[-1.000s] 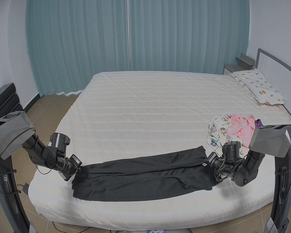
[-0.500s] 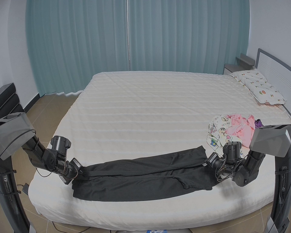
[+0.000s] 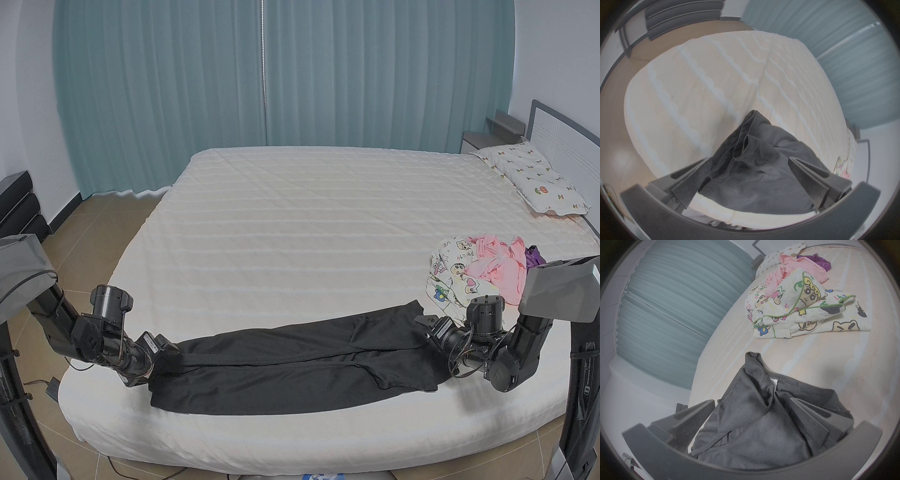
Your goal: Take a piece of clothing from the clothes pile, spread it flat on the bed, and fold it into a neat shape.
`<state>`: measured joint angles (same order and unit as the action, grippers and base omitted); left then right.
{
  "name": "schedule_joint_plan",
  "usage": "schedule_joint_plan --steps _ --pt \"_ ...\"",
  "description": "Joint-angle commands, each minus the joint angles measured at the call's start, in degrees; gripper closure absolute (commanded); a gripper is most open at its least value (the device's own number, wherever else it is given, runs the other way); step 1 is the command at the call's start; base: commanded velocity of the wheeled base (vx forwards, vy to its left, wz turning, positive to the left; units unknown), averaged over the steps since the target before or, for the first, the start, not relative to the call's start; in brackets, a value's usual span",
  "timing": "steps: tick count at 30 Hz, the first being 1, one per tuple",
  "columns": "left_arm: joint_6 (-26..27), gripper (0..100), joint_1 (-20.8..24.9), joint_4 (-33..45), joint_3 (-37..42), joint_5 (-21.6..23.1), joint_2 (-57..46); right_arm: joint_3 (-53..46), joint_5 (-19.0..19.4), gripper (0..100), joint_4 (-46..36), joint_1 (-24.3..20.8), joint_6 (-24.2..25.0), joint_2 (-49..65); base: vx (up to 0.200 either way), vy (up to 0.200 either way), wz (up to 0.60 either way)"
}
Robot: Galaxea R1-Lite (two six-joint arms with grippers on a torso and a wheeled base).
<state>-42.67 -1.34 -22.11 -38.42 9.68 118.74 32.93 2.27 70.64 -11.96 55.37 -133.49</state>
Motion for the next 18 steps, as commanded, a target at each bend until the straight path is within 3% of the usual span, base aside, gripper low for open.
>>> schedule_joint_plan --steps 1,12,18 --pt "10.15 0 -3.76 -4.96 8.45 5.44 -2.98 -3.66 0.28 0 3.18 -0.17 -0.09 0.86 0.0 0.0 0.0" --pt "12.96 0 -2.7 -13.48 13.55 6.49 1.06 -4.1 0.37 0 3.18 -0.35 -0.09 0.86 0.0 0.0 0.0" --pt "19.55 0 -2.09 -13.66 15.92 6.58 1.94 -4.1 0.37 0 3.18 -0.35 -0.09 0.86 0.0 0.0 0.0"
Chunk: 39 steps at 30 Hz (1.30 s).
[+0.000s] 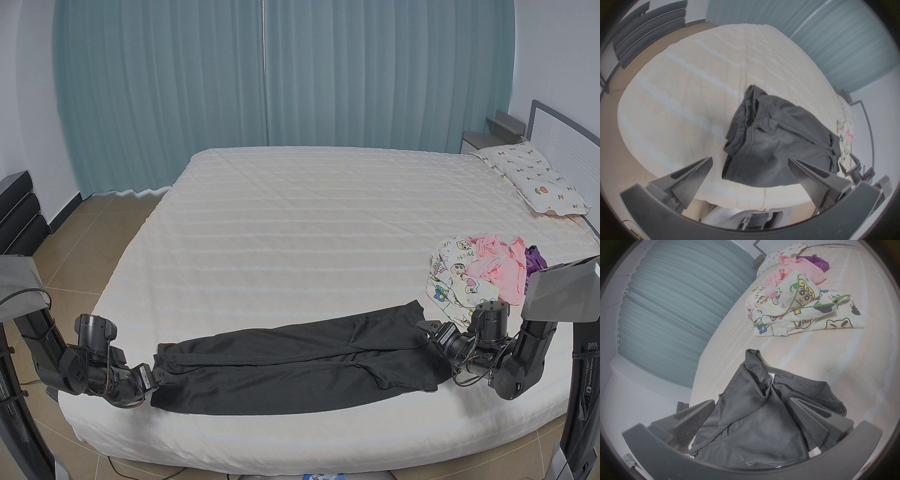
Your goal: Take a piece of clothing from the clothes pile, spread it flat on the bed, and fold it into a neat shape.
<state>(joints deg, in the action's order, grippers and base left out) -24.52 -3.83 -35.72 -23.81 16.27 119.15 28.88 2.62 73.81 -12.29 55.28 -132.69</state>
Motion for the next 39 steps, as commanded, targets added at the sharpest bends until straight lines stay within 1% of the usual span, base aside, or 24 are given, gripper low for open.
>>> schedule_joint_plan --steps 1,4,5,10,14,17,18,20,24,31,32,34,39 --pt "1.84 0 0.58 -0.05 1.22 -0.37 2.05 -0.05 0.02 0 0.01 -0.02 0.0 0.07 0.0 0.0 0.0" --pt "1.66 0 1.02 -0.23 1.13 -0.72 2.23 -0.05 0.02 0 0.01 -0.1 0.0 0.07 0.0 0.0 0.0" --pt "1.4 100 1.02 -0.23 1.13 -0.72 2.23 -0.14 0.02 0 0.01 -0.1 0.0 -0.02 0.0 0.0 0.0" --pt "1.84 100 1.02 0.21 1.75 -1.51 1.7 -0.32 0.02 0 0.01 -0.02 0.0 0.16 0.0 0.0 0.0" --pt "1.84 100 1.02 0.56 2.1 -3.71 1.08 -0.4 0.02 0 0.01 -0.02 -0.09 0.16 0.0 0.0 0.0" --pt "2.89 100 0.93 2.58 2.28 -5.2 0.56 -0.4 0.02 0 0.1 -0.02 -0.09 0.07 0.0 0.0 0.0" --pt "3.33 100 0.93 3.2 2.28 -5.29 0.29 -0.4 0.02 0 0.1 -0.02 -0.09 0.07 0.0 0.0 0.0" --pt "4.65 100 0.93 6.8 1.84 -5.38 -1.11 -0.4 0.02 0 0.01 -0.1 -0.09 -0.02 0.0 0.0 0.0" --pt "5.18 100 0.66 12.43 0.34 -5.38 -3.84 -0.49 0.02 0 0.1 -0.1 -0.09 -0.02 0.0 0.0 0.0" --pt "5.36 100 0.58 13.13 -0.19 -5.29 -3.4 -0.49 0.02 0 0.1 -0.19 -0.09 -0.11 0.0 0.0 0.0" --pt "5.36 0 0.58 13.13 -0.27 -5.29 -3.31 -0.49 0.02 0 0.1 -0.19 -0.09 -0.11 0.0 0.0 0.0" --pt "5.36 0 0.49 13.31 -0.27 -5.29 -3.05 -0.49 0.02 0 0.1 -0.19 -0.09 -0.11 0.0 0.0 0.0" --pt "5.44 0 -2.15 13.66 -1.15 -4.58 -5.68 -0.49 0.02 0 0.1 -0.19 -0.09 -0.11 0.0 0.0 0.0"
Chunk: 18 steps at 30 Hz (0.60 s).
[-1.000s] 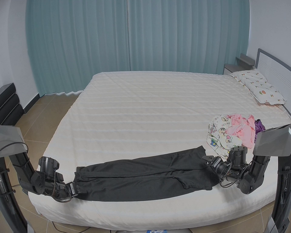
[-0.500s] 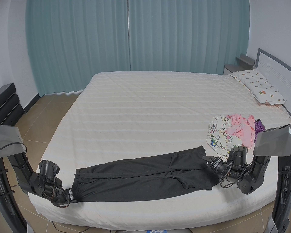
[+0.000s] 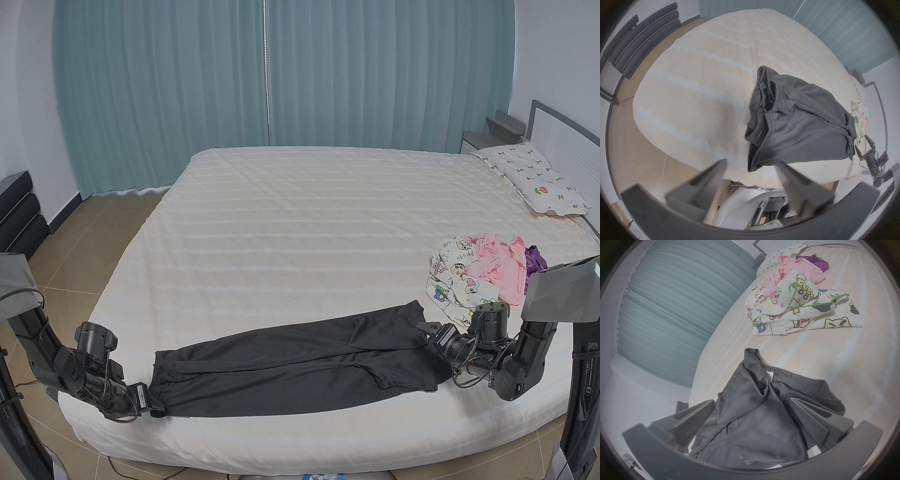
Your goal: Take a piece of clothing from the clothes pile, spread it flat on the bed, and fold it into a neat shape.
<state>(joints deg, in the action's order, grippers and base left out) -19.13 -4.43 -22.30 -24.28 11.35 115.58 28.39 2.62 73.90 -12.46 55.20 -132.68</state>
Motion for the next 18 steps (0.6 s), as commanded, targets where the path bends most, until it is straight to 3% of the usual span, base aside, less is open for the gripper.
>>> schedule_joint_plan --steps 1,7,13,18 --pt "-0.03 0 -2.25 0.68 -1.38 1.13 -3.78 0.0 0.02 0 0.02 -0.02 -0.09 -0.21 0.0 0.0 0.0" --pt "-2.76 0 -1.55 3.58 -7.88 3.77 -4.05 0.0 0.02 0 0.02 -0.02 -0.09 -0.3 0.0 0.0 0.0" --pt "-2.67 0 3.11 2.78 -11.93 2.89 4.22 0.08 0.02 0 0.02 -0.29 -0.18 -0.56 0.0 0.0 0.0" --pt "-2.58 0 3.63 0.94 -13.69 1.75 8.52 0.0 -0.07 0 0.02 -0.46 -0.27 -0.56 0.0 0.0 0.0"
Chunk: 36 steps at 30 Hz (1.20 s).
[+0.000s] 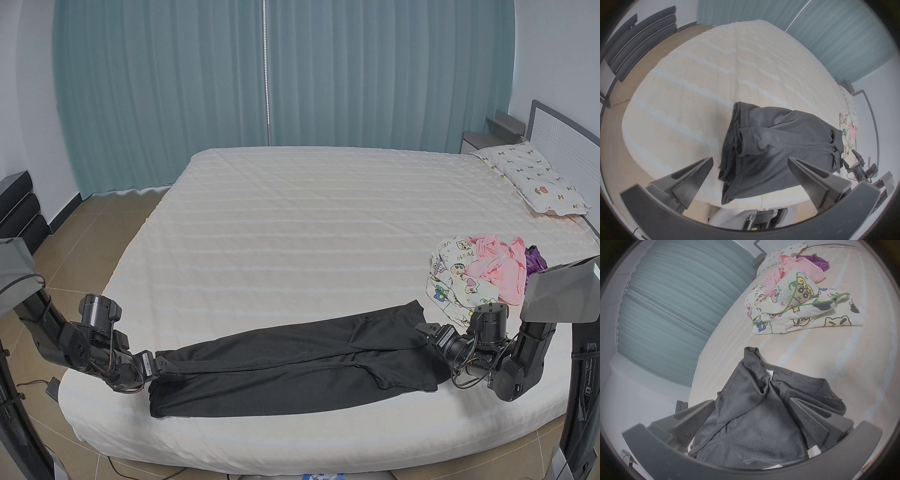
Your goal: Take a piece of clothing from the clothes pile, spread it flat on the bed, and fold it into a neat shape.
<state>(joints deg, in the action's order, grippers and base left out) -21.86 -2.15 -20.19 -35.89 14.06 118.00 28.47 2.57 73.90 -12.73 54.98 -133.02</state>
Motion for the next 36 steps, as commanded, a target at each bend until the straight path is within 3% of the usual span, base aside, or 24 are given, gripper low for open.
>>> schedule_joint_plan --steps 1,3,13,14,36 --pt "0.06 0 1.62 -2.84 -2.08 -2.63 7.33 0.01 -0.02 0 0.02 -0.19 -0.05 -0.22 0.0 0.0 0.0" --pt "0.06 0 1.71 -5.21 -1.73 -4.3 7.94 0.01 -0.02 0 0.02 -0.19 -0.05 -0.31 0.0 0.0 0.0" --pt "-0.47 0 2.58 -5.92 -1.9 -4.3 8.12 0.1 -0.11 0 0.1 -0.63 -0.05 -0.83 0.0 0.0 0.0" --pt "-0.47 100 2.58 -5.92 -1.99 -4.3 8.12 0.1 -0.11 0 0.1 -0.63 -0.14 -0.83 0.0 0.0 0.0" --pt "-1.87 100 1.97 -5.74 -1.02 -3.86 6.27 -1.75 -0.11 0 0.1 -0.28 -0.4 0.22 0.0 0.0 0.0"
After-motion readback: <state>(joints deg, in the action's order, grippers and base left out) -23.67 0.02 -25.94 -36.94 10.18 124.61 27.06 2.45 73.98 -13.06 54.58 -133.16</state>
